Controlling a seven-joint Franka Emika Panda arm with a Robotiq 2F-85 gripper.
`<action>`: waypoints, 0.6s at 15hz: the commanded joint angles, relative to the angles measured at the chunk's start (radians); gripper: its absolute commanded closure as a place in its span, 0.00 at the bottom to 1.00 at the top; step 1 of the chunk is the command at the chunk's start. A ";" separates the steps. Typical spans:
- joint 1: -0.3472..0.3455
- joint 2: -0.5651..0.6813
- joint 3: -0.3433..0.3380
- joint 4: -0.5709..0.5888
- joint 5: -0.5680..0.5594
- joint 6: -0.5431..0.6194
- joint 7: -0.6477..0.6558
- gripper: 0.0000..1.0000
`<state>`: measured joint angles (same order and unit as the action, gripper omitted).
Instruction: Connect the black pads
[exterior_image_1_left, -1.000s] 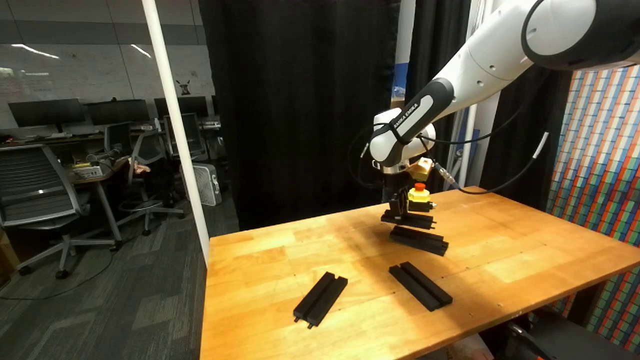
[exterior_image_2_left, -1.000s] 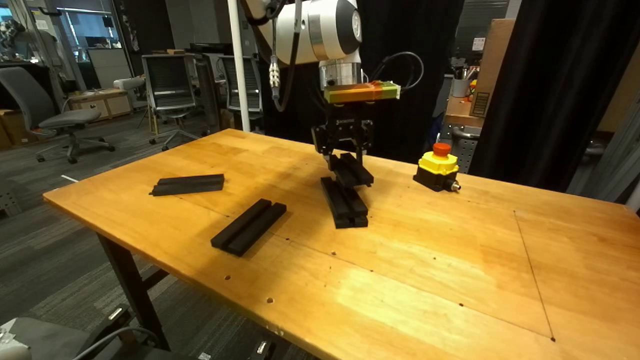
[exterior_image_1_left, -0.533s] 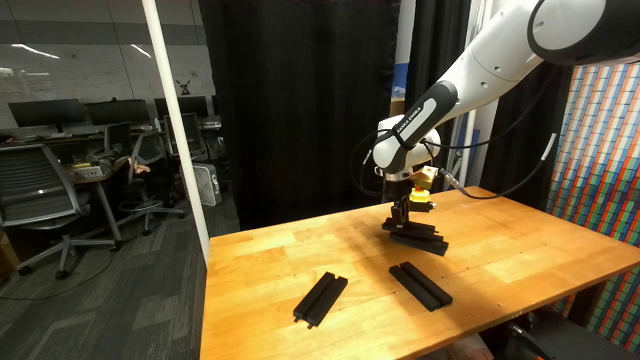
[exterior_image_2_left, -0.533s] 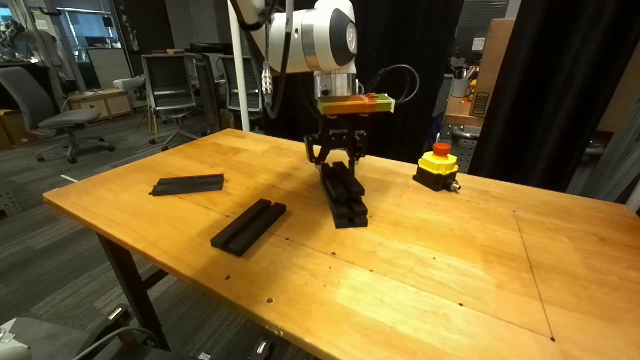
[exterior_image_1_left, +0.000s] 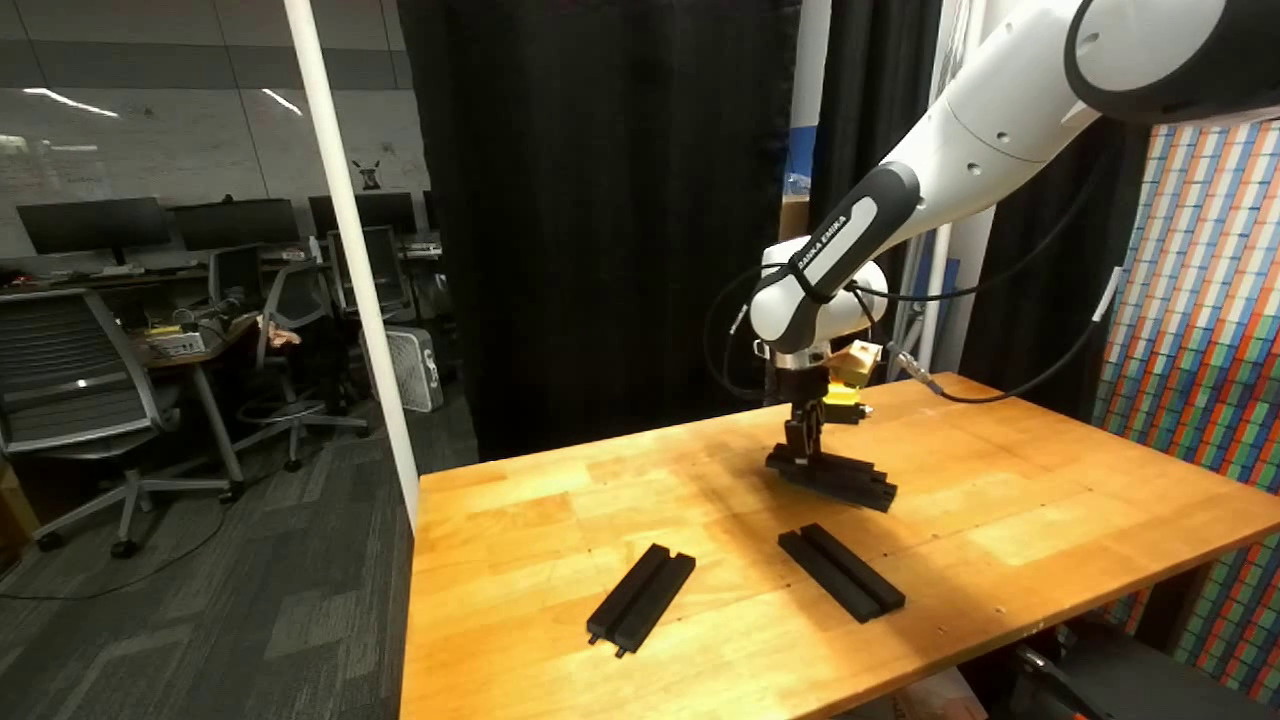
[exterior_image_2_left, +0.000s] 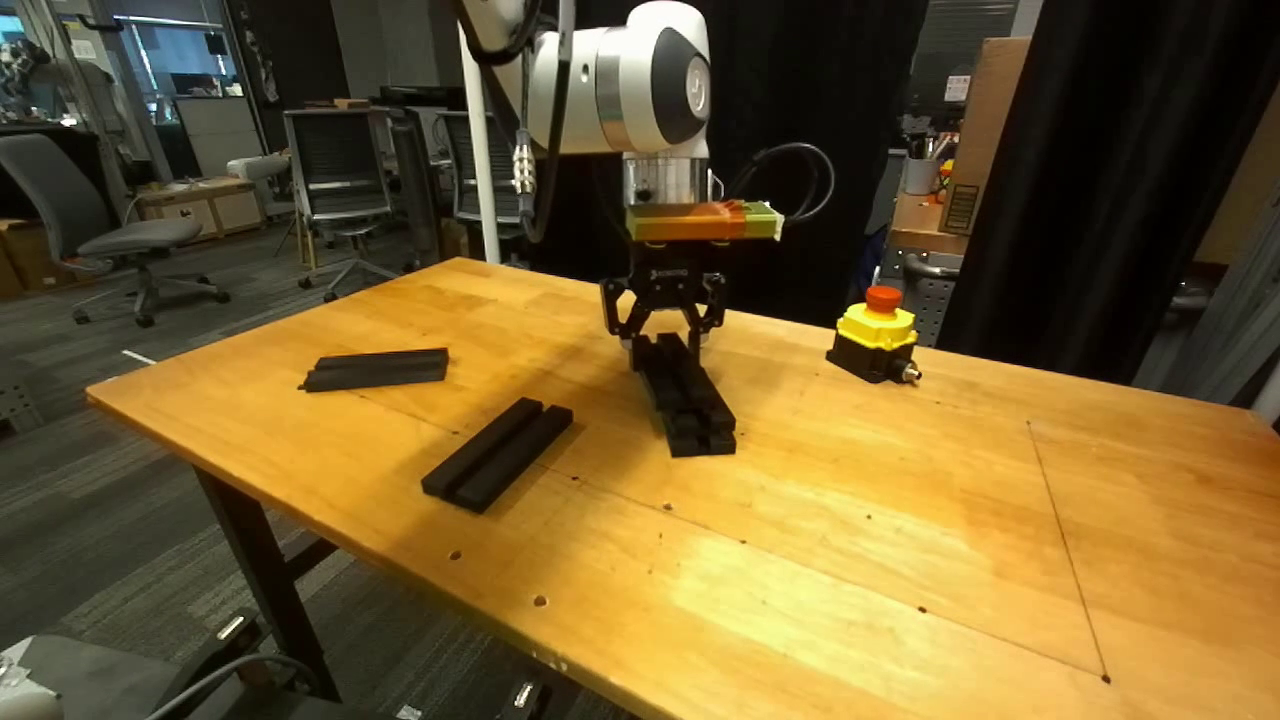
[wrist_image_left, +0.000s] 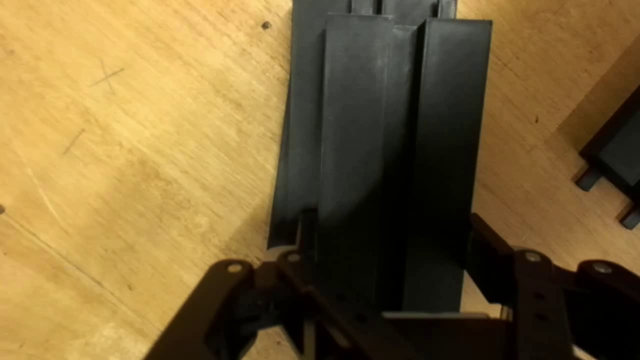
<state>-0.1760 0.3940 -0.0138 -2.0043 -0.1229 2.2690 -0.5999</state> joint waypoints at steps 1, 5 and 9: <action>-0.011 -0.055 0.006 -0.054 0.032 0.030 -0.010 0.54; -0.014 -0.064 0.002 -0.070 0.051 0.041 -0.005 0.54; -0.027 -0.068 -0.004 -0.074 0.075 0.037 -0.010 0.54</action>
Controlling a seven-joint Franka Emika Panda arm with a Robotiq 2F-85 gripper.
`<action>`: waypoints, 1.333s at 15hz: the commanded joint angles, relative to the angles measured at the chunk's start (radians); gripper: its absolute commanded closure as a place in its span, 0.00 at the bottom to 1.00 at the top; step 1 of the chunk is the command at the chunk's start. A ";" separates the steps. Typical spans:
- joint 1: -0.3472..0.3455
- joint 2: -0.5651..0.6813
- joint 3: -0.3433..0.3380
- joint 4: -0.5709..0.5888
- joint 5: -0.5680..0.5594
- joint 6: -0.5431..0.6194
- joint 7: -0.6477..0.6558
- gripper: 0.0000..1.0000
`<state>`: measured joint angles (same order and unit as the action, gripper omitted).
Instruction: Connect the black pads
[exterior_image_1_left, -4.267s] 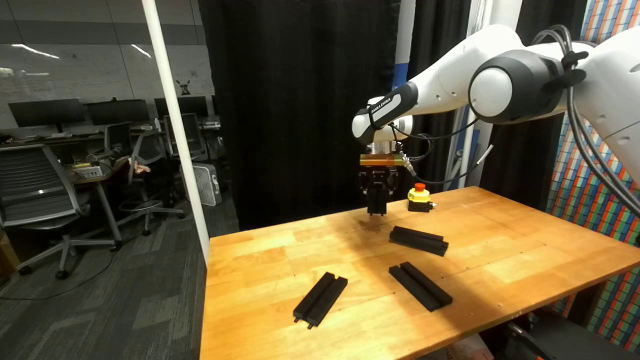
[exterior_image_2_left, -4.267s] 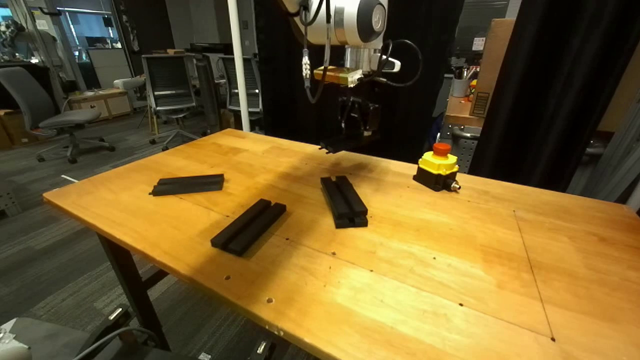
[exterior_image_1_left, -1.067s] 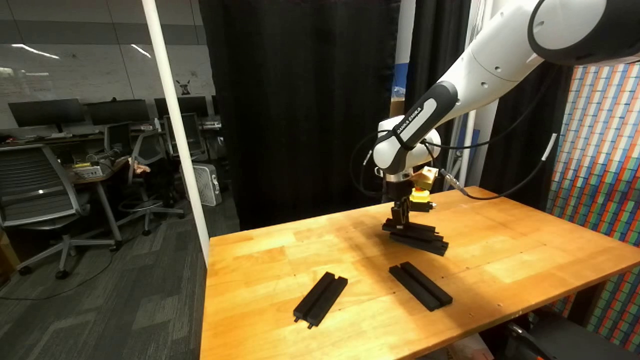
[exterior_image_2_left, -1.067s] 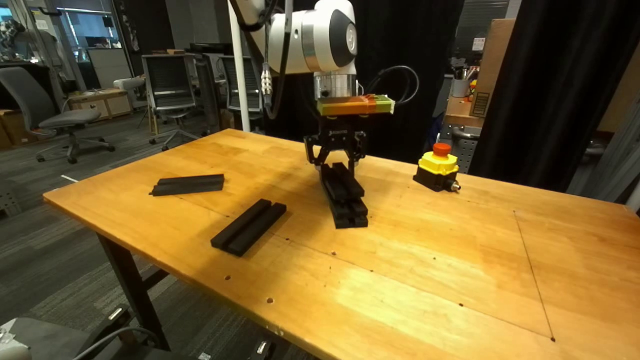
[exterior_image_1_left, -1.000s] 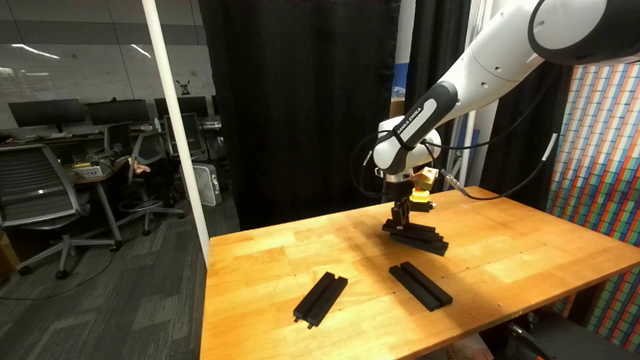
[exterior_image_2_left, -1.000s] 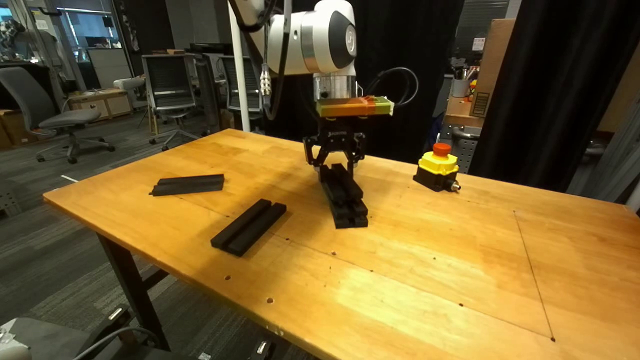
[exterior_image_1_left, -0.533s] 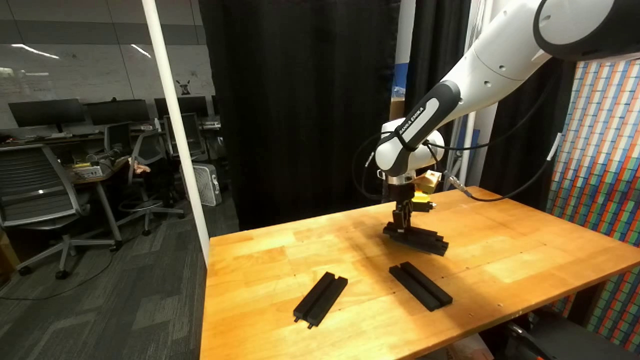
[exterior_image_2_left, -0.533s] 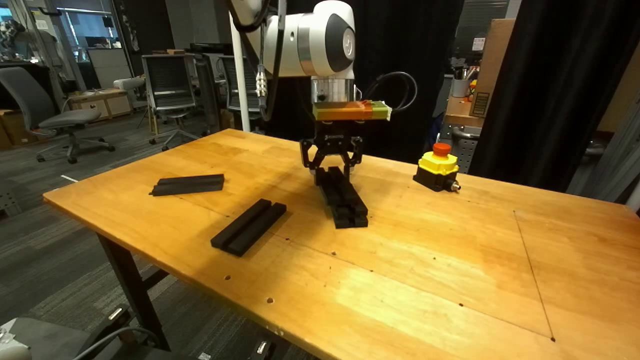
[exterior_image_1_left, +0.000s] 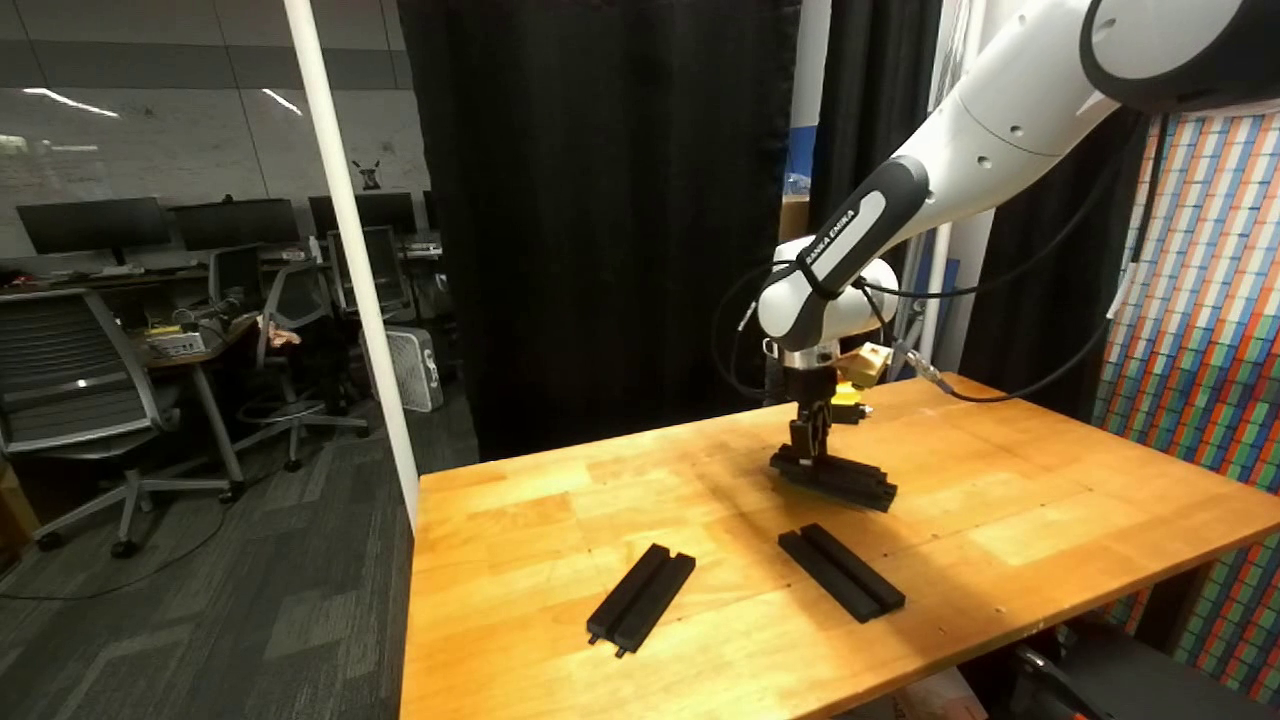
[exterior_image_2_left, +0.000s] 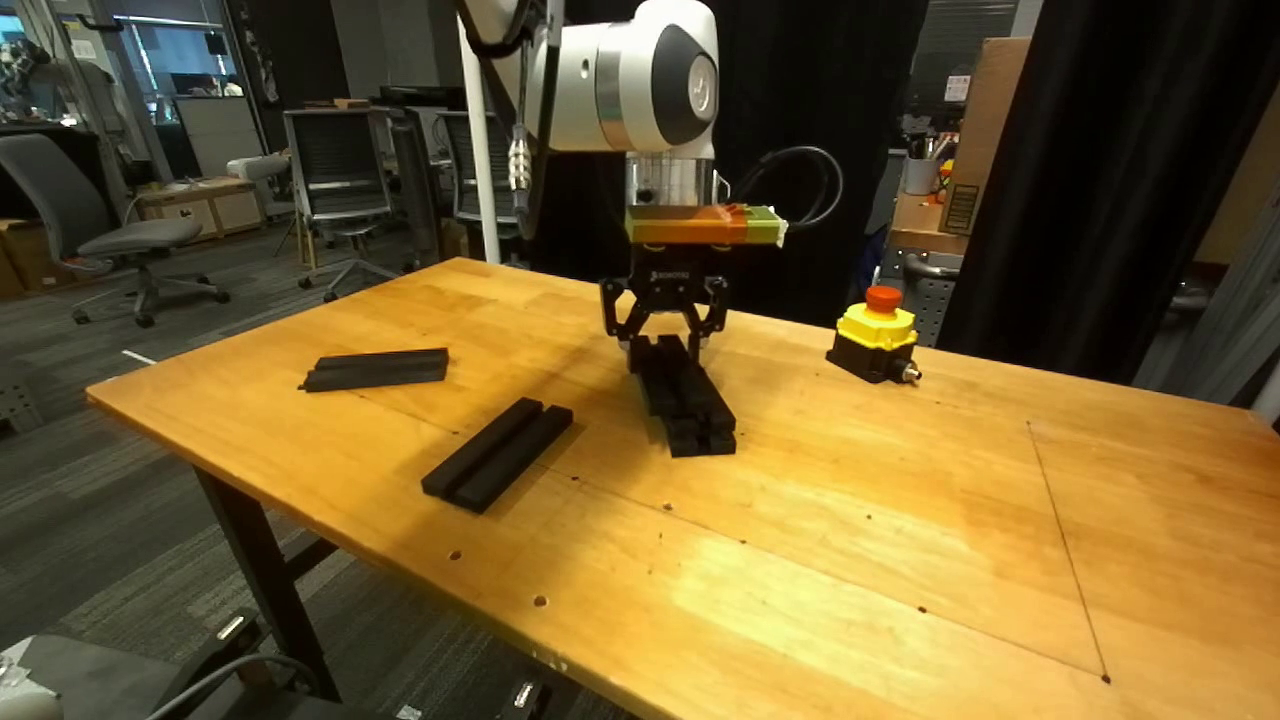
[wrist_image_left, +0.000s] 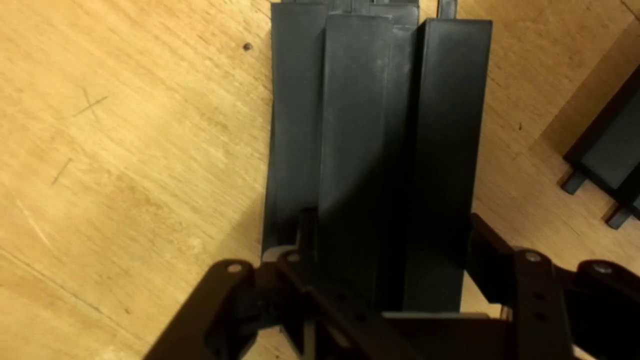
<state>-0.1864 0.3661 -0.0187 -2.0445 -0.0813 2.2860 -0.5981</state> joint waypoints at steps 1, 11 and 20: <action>-0.021 -0.041 0.001 -0.035 0.041 0.019 -0.015 0.54; -0.046 -0.030 -0.002 -0.021 0.060 0.005 -0.022 0.54; -0.038 -0.030 -0.012 -0.018 0.047 0.003 0.017 0.00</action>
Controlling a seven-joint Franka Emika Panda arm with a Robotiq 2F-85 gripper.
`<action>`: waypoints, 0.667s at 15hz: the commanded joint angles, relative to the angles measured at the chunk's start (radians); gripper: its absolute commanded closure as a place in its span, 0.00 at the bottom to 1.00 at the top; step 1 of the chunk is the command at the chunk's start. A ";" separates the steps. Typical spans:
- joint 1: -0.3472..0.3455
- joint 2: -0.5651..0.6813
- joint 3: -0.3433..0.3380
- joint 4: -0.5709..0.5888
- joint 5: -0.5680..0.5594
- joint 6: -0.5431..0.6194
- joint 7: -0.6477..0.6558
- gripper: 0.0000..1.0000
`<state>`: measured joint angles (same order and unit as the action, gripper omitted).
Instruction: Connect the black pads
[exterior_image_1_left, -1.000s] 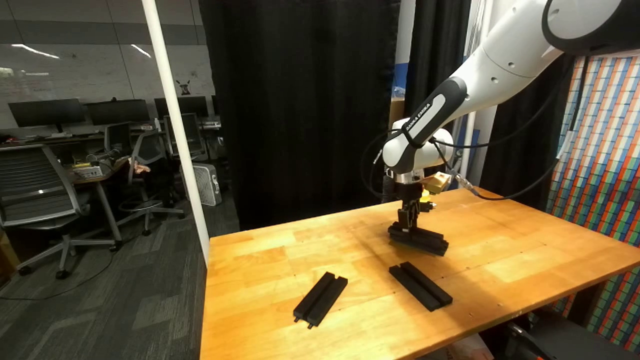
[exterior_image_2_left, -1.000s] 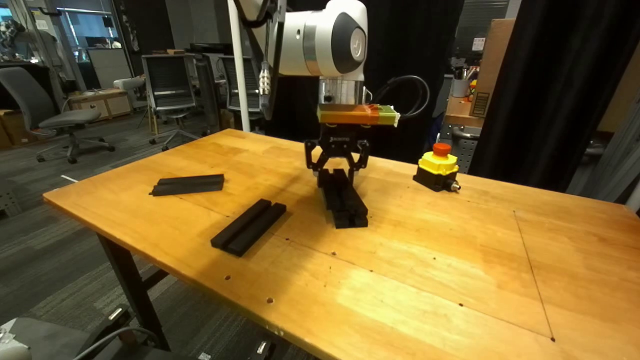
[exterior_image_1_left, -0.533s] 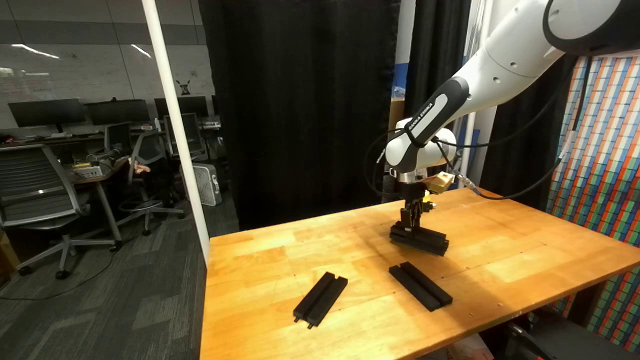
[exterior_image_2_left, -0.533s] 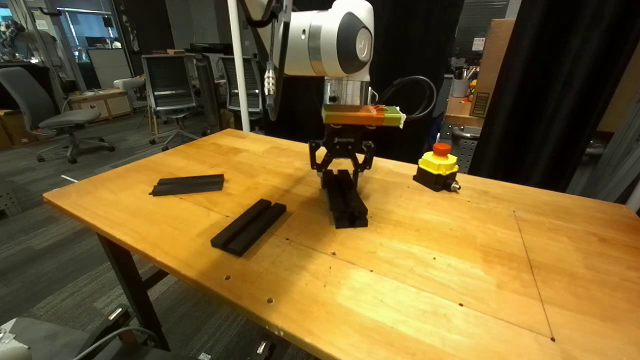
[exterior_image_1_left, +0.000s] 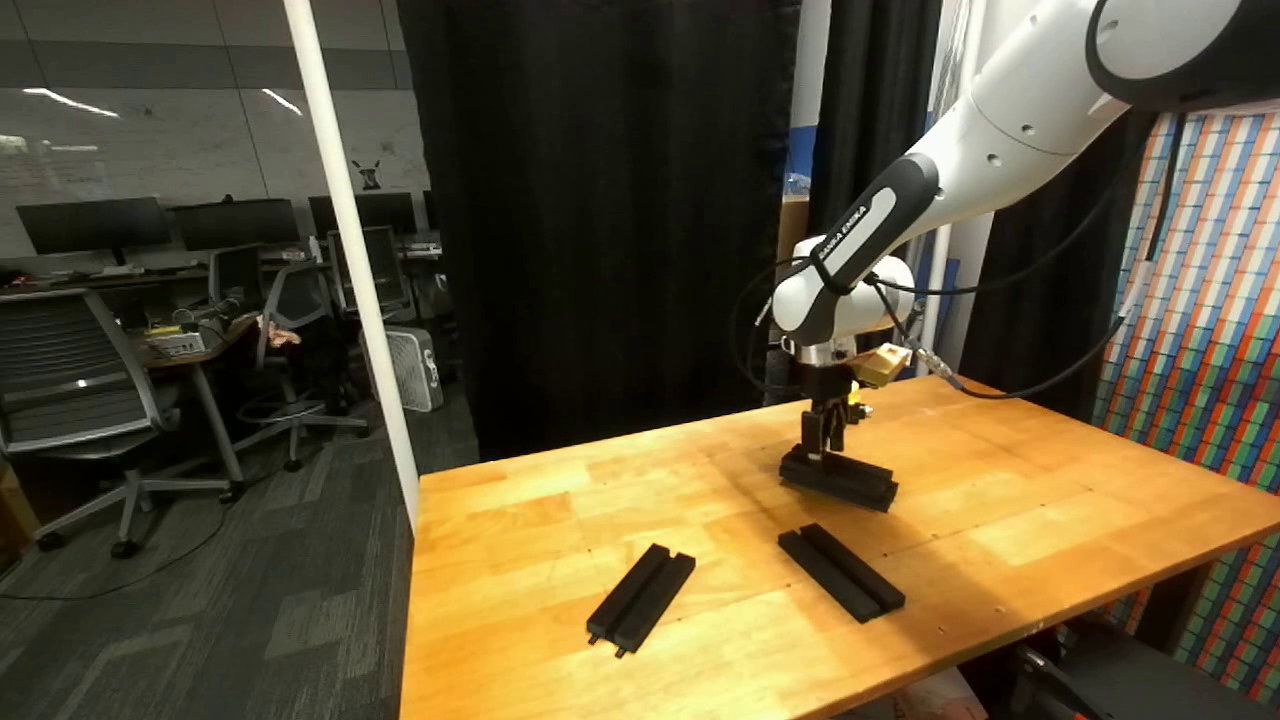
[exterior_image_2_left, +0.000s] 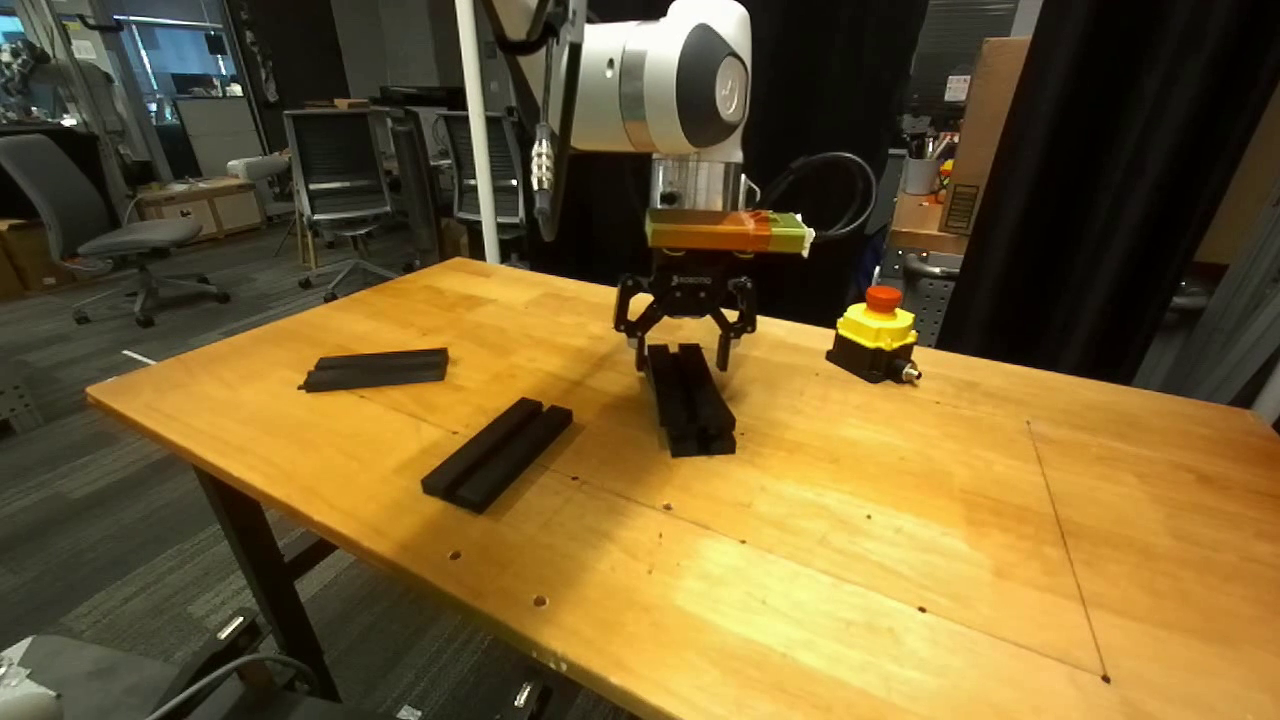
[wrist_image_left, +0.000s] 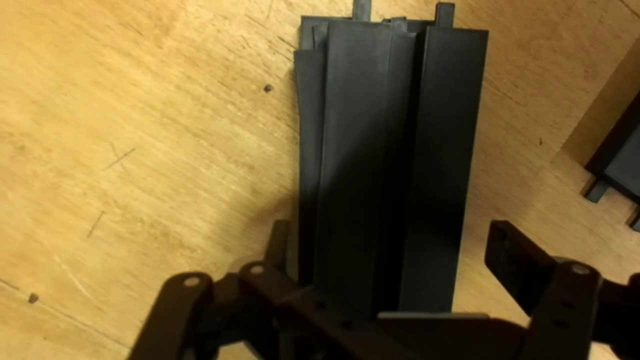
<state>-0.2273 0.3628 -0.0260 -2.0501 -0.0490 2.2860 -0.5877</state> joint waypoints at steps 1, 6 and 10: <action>0.006 -0.033 -0.007 -0.011 0.006 -0.003 0.012 0.00; 0.042 -0.065 -0.007 0.034 -0.079 -0.070 0.000 0.00; 0.093 -0.075 0.006 0.098 -0.163 -0.152 -0.009 0.00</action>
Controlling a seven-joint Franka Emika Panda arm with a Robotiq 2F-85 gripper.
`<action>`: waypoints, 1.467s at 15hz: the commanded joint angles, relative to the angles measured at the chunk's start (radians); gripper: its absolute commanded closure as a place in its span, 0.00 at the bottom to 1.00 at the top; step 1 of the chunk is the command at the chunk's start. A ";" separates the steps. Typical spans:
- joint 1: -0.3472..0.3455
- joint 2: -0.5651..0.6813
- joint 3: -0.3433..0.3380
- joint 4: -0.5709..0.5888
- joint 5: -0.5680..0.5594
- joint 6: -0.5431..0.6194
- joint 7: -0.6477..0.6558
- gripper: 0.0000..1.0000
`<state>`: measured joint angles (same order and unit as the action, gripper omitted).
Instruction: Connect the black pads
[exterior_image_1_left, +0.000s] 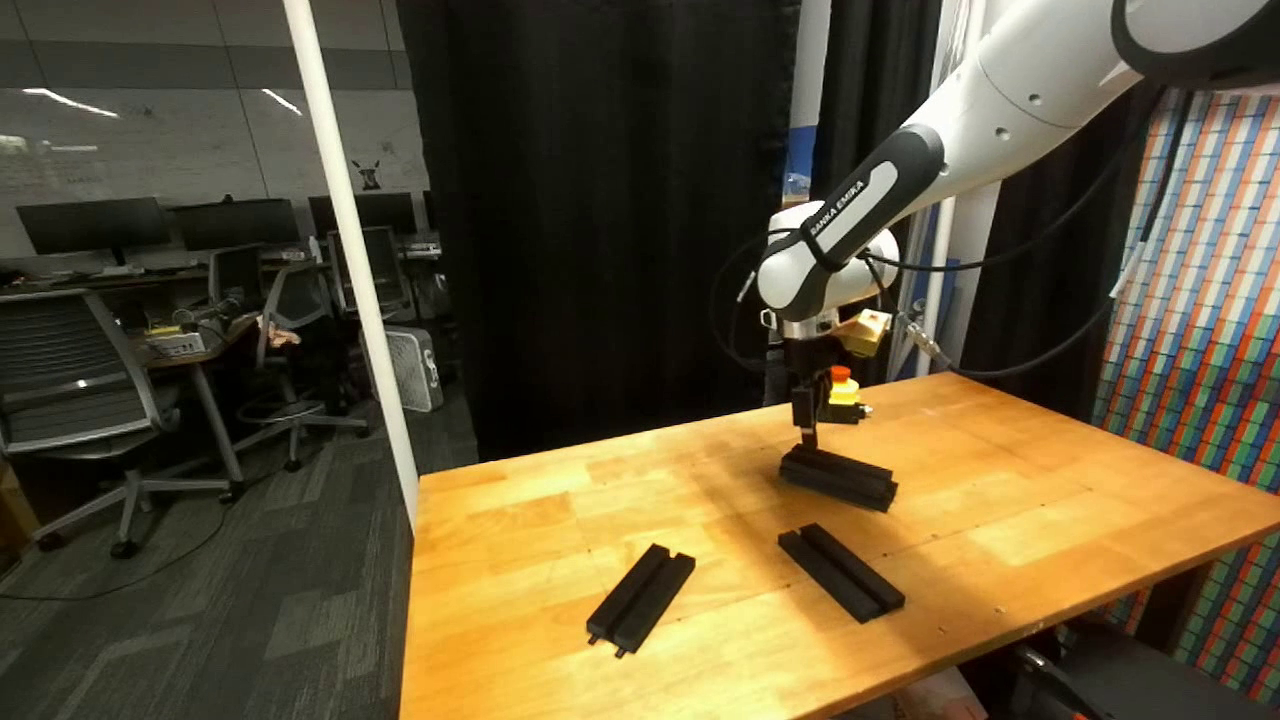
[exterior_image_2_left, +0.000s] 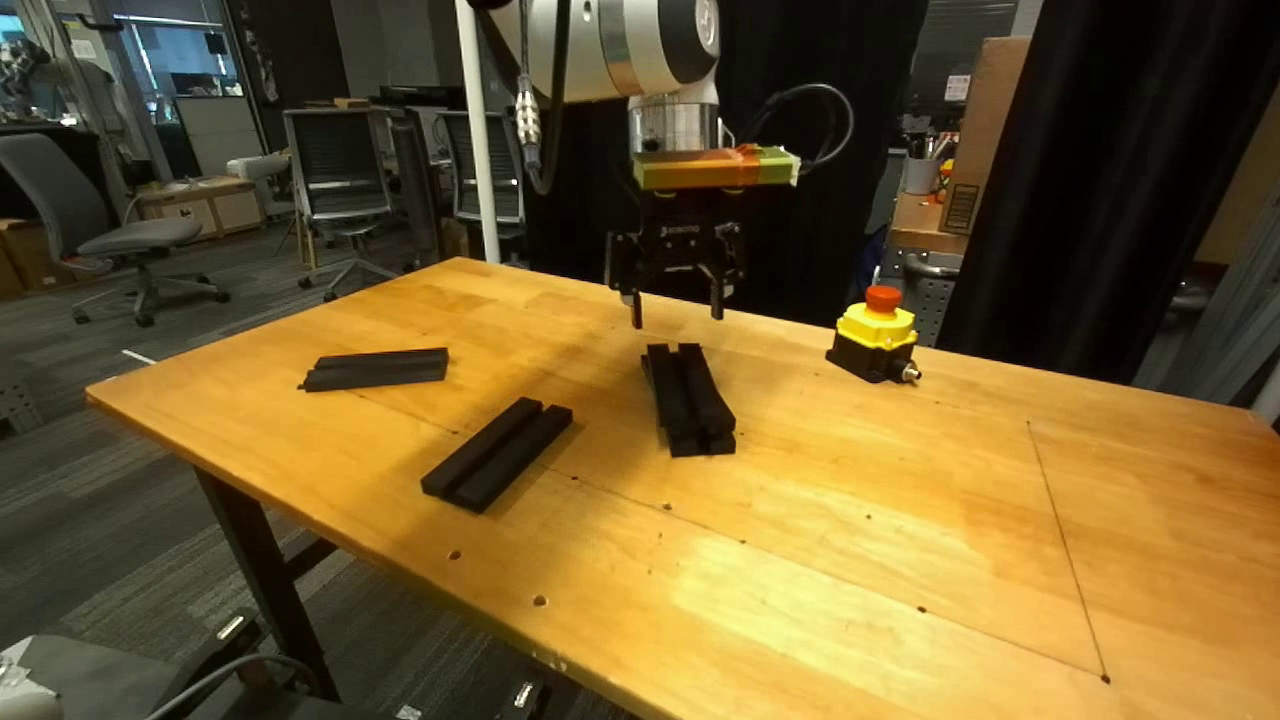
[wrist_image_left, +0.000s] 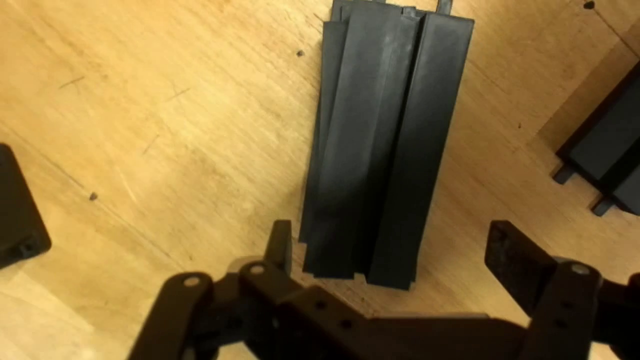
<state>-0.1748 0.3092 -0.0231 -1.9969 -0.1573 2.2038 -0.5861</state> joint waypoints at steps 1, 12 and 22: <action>0.054 -0.016 0.008 0.063 -0.076 -0.087 -0.018 0.00; 0.172 0.048 0.081 0.162 -0.192 -0.153 -0.185 0.00; 0.226 0.079 0.195 0.158 -0.140 0.015 -0.448 0.00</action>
<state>0.0395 0.3766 0.1387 -1.8514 -0.3465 2.1750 -0.9627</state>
